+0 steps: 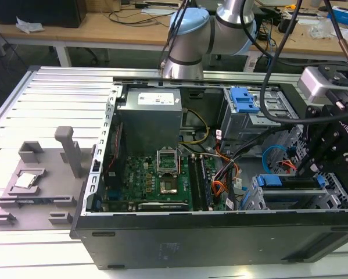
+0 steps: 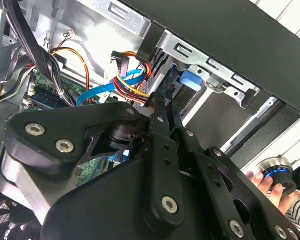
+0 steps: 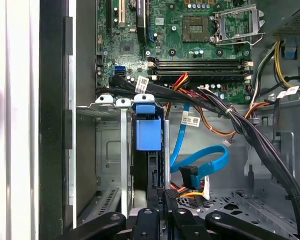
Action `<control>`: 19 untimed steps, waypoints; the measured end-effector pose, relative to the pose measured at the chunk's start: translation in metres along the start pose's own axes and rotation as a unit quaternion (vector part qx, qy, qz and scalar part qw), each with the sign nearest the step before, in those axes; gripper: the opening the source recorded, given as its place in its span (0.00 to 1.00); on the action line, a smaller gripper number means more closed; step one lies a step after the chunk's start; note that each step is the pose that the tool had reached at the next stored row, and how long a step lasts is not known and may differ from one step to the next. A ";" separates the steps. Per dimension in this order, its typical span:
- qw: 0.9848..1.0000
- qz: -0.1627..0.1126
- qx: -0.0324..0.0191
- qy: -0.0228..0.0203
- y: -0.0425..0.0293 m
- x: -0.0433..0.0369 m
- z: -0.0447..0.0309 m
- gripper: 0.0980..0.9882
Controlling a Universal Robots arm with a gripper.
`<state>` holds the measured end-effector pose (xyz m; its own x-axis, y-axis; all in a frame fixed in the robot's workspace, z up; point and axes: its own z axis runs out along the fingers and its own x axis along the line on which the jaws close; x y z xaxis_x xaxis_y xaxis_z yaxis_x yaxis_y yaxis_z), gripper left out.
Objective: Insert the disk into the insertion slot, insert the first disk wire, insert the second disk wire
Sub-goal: 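Insert the first disk wire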
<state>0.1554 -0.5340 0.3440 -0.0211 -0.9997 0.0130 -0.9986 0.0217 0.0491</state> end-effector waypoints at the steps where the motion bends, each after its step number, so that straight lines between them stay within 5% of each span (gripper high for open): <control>1: 1.000 0.000 0.000 0.000 -0.0001 0.0000 0.0003 0.07; 19: 1.000 0.000 0.000 0.000 -0.0005 0.0010 0.0018 0.07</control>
<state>0.1559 -0.5351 0.3422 -0.0204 -0.9997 0.0134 -0.9986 0.0211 0.0491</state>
